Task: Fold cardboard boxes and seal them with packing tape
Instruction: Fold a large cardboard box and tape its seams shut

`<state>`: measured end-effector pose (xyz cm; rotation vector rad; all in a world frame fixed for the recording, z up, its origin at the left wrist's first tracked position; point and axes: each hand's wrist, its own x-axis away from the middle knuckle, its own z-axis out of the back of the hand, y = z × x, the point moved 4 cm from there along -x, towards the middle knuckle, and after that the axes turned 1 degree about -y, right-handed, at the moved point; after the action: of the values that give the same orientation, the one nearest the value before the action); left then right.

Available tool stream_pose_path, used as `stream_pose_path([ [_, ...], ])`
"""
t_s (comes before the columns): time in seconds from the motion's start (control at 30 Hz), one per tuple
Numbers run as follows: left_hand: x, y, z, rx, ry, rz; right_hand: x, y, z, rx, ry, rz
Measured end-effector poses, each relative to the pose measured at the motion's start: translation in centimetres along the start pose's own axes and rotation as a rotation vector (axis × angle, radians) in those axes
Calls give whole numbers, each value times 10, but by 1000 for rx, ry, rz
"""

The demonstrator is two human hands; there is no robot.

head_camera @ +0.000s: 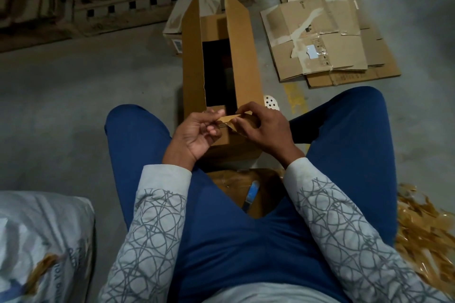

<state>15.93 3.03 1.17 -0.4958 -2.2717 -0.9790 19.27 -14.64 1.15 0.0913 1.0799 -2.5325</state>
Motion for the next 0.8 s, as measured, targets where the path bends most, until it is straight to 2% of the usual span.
stream_pose_path([
  [0.13,-3,-2,0,65,7,45,1,-5,8,92,156,59],
  [0.23,-2,-2,-2,-52,39,-32,3,-3,9,99,205,47],
  [0.33,-3,5,-1,-269,156,-250,3,1,9,54,240,-10],
  [0.43,-7,21,7,-635,467,-527,0,15,8,-51,255,-195],
  [0.5,-15,31,9,-897,643,-608,-3,25,10,-200,309,-354],
  [0.57,-35,36,9,-1020,662,-551,-13,35,10,-410,308,-528],
  [0.67,-69,33,8,-1112,565,-374,-33,51,1,-819,226,-754],
  [0.8,-106,23,6,-1143,386,-273,-62,59,-10,-1324,131,-899],
])
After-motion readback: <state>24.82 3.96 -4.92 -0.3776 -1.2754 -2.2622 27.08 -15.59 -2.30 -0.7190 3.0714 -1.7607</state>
